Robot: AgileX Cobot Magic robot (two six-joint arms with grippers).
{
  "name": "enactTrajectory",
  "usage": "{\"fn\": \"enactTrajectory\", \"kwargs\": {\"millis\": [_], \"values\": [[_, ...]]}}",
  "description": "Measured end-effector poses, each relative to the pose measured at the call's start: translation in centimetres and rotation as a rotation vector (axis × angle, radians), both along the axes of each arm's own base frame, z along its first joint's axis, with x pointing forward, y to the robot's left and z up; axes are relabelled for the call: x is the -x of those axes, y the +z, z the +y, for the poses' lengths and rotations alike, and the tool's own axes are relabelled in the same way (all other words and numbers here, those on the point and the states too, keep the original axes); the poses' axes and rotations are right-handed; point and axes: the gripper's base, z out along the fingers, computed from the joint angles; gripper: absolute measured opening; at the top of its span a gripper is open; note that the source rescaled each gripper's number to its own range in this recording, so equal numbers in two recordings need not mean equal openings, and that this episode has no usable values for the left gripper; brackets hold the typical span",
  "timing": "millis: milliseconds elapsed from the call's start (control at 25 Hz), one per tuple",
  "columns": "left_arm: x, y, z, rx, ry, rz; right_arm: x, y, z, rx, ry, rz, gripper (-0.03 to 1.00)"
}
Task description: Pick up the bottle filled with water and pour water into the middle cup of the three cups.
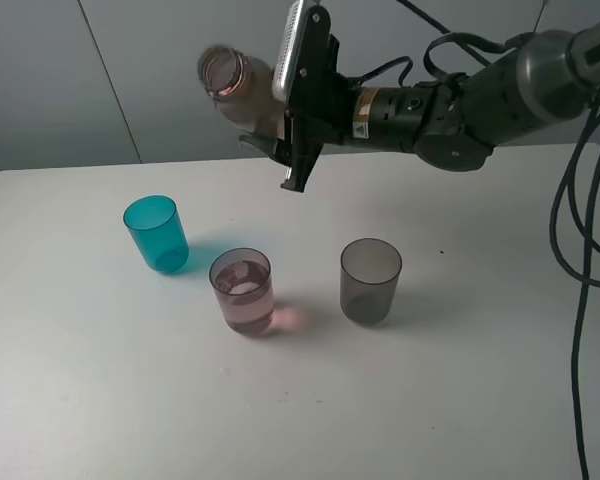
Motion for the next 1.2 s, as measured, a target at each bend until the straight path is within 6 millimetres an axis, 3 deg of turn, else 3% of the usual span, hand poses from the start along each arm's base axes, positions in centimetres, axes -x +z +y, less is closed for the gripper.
{"fn": "enactTrajectory", "kwargs": {"millis": [200,320,480,840,1200], "values": [[0.0,0.0,0.0,0.005,0.003,0.000,-1.8,0.6,-3.3,-0.229,-0.144,0.280,0.00],[0.0,0.0,0.0,0.000,0.000,0.000,-2.7,0.6,-5.3,-0.290,-0.211,0.348,0.00],[0.0,0.0,0.0,0.000,0.000,0.000,-3.3,0.0,-6.3,-0.338,-0.237,0.392,0.00],[0.0,0.0,0.0,0.000,0.000,0.000,-5.8,-7.4,-7.0,-0.338,-0.297,0.549,0.00],[0.0,0.0,0.0,0.000,0.000,0.000,-7.1,-10.9,-6.6,-0.355,-0.301,0.602,0.00]]}}
